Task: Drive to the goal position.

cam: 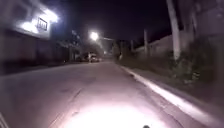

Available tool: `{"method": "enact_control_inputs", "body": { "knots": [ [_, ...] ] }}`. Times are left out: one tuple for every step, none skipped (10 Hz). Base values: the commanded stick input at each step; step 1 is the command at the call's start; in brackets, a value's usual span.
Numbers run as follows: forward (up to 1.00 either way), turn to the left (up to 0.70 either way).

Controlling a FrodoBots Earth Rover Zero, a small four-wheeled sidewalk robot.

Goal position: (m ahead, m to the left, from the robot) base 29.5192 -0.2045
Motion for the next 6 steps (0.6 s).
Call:
{"method": "enact_control_inputs", "body": {
  "knots": [
    [0.70, 0.00],
    [0.70, 0.00],
    [0.70, 0.00],
    [0.70, 0.00],
    [0.70, 0.00],
    [0.70, 0.00]
  ]
}}
